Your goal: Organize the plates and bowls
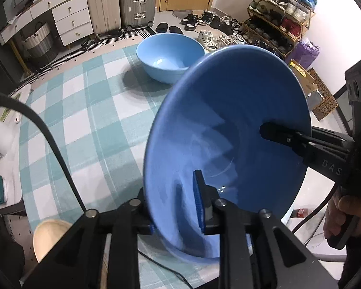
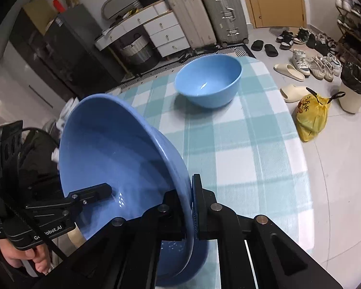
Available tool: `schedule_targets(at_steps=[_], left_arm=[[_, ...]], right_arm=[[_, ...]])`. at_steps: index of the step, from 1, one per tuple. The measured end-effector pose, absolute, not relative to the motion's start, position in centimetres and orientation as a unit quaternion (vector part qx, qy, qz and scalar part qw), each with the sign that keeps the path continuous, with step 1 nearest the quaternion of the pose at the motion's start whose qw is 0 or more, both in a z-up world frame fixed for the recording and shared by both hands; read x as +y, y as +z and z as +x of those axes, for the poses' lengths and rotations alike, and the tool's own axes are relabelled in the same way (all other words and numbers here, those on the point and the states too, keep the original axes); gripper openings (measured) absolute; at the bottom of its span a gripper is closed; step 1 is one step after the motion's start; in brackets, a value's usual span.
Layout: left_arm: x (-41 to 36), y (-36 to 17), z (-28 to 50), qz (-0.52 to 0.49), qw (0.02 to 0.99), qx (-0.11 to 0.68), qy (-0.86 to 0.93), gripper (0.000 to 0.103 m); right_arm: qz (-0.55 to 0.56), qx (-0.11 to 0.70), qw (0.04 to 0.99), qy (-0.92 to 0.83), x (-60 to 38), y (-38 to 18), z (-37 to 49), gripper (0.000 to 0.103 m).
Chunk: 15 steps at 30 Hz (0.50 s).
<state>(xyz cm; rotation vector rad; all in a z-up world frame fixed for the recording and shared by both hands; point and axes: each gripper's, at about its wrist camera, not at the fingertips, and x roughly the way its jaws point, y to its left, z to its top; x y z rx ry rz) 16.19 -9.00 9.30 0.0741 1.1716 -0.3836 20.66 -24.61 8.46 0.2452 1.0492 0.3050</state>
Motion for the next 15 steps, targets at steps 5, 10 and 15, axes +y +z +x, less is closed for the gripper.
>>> schedule_targets(at_steps=[5,10,15], left_arm=[[-7.9,6.9,14.6,0.023,0.808,0.562,-0.174,0.023],[-7.2,5.3,12.8,0.018,0.81,0.56,-0.171,0.023],[-7.6,4.2,11.4,0.044,0.822,0.546,-0.157,0.023]], right_arm=[[0.118,0.512,0.838,0.149,-23.7,5.6,19.1,0.005],[0.117,0.519,0.832,0.158,-23.0,3.7,18.0,0.005],[0.105,0.525,0.831,0.153,-22.7,2.5,17.7,0.005]])
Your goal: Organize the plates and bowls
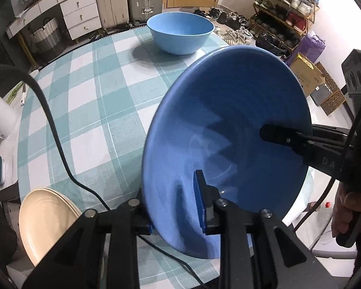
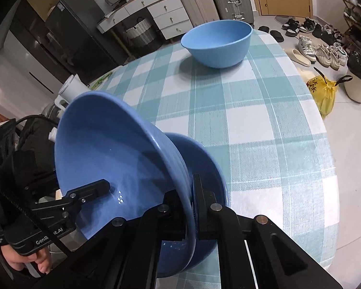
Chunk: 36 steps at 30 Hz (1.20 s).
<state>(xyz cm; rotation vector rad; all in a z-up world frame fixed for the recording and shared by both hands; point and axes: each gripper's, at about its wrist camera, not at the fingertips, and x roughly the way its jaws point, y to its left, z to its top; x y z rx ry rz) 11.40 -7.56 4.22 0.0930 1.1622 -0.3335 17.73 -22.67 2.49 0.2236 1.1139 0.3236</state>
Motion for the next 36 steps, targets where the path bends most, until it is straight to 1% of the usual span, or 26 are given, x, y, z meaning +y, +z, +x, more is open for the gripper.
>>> schedule_targets(at_steps=[15,17,25,26,29,30,31,36], left_arm=[[-8.2,2.1,11.6,0.059,0.814,0.556,-0.158,0.023],[-8.2,2.1,11.8,0.058,0.813,0.558,-0.156,0.026],[-7.9,2.3,11.9,0.034,0.812,0.561,-0.158,0.027],[-7.8,2.5,11.9,0.032,0.813,0.56,-0.157,0.028],[-7.5,3.1,11.9,0.023,0.819,0.551,-0.157,0.037],[-7.3,3.4,11.8,0.017,0.823,0.546,-0.155,0.044],[-7.2,3.6,11.8,0.017,0.828,0.541,-0.147,0.048],[-6.8,4.6,11.5,0.024,0.84,0.524,-0.138,0.048]], right_arm=[[0.086,0.533,0.83,0.14,-23.2,1.4,18.2,0.005],[0.086,0.534,0.829,0.14,-23.2,1.4,18.2,0.005],[0.07,0.512,0.846,0.134,-23.3,2.2,17.4,0.005],[0.066,0.509,0.848,0.134,-23.2,2.4,17.3,0.005],[0.064,0.505,0.85,0.135,-23.2,2.5,17.2,0.005],[0.063,0.504,0.851,0.134,-23.1,2.5,17.2,0.005],[0.06,0.499,0.855,0.128,-23.1,2.6,17.2,0.006],[0.058,0.488,0.861,0.126,-23.2,3.0,17.1,0.006]])
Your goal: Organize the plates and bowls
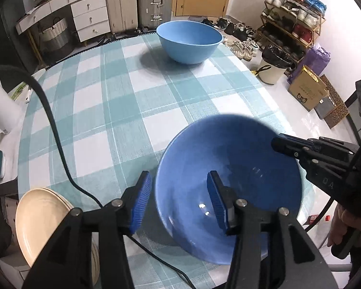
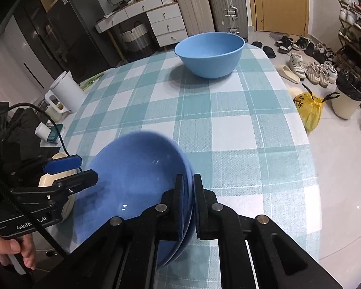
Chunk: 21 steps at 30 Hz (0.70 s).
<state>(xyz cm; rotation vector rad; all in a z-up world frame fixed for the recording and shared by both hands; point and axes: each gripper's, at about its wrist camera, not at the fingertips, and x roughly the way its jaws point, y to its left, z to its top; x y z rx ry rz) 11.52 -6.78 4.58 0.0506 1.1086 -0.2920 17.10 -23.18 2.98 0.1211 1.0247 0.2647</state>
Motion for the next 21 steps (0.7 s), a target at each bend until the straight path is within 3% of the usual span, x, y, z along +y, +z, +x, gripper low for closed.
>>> schedule_targets(at_steps=[12,14,16,19,21], left_arm=[[-5.7,7.7,8.2,-0.001,0.891,0.434,-0.133,0.052],[-5.3,8.3,6.8,-0.005,0.908,0.4,-0.125,0.06],[-4.9,8.7,5.2,-0.012,0.927,0.359,-0.112,0.085],[-4.2,9.4,3.0,-0.016,0.949,0.304,-0.081,0.092],[-3.6,9.9,1.4,-0.024,0.956,0.284,-0.069,0.093]], right_arm=[[0.07,0.401,0.901,0.147,-23.6,7.0,13.5,0.006],[0.072,0.369,0.913,0.161,-23.1,8.0,11.8,0.007],[0.069,0.34,0.922,0.17,-22.4,8.8,10.2,0.008],[0.063,0.297,0.934,0.189,-21.1,9.8,7.7,0.014],[0.075,0.268,0.94,0.199,-20.8,10.3,5.9,0.024]])
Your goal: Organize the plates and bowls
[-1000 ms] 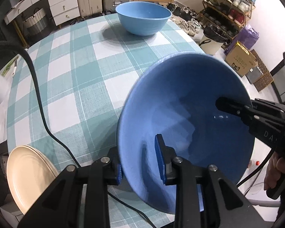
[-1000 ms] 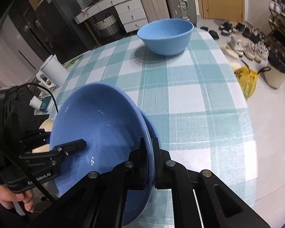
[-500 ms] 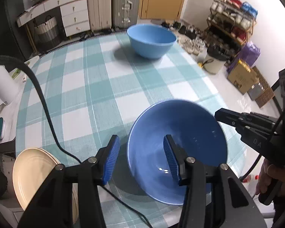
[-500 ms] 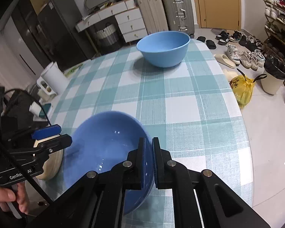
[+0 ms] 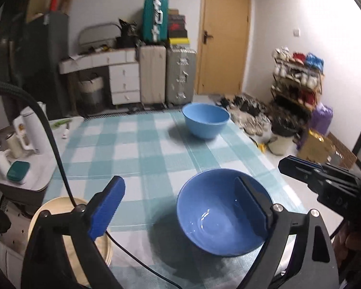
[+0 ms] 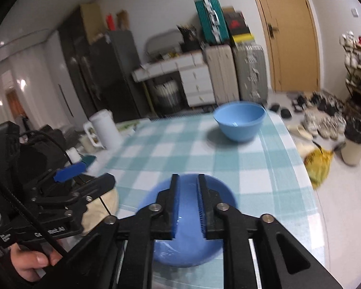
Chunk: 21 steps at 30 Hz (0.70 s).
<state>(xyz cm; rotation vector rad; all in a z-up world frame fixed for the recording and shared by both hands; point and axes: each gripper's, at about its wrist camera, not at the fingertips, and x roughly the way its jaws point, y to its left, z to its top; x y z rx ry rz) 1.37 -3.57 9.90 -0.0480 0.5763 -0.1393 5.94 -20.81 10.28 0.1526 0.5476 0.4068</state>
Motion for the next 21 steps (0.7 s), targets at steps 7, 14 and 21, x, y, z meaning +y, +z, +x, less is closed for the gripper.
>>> schedule_targets(at_steps=[7,14,21], left_arm=[[-1.5,13.6,-4.6,-0.027,0.978,0.199,-0.056,0.098],[1.2,17.3,-12.3,-0.051,0.989,0.125,-0.067,0.103],[0.7,16.9,-16.8,-0.032,0.999,0.035,-0.006,0.103]], right_arm=[[0.132,0.183,0.953,0.202,-21.3,11.7,0.3,0.053],[0.108,0.047,0.975,0.187,-20.5,13.7,-6.1,0.09],[0.091,0.007,0.98,0.177,-19.3,13.7,-10.6,0.102]])
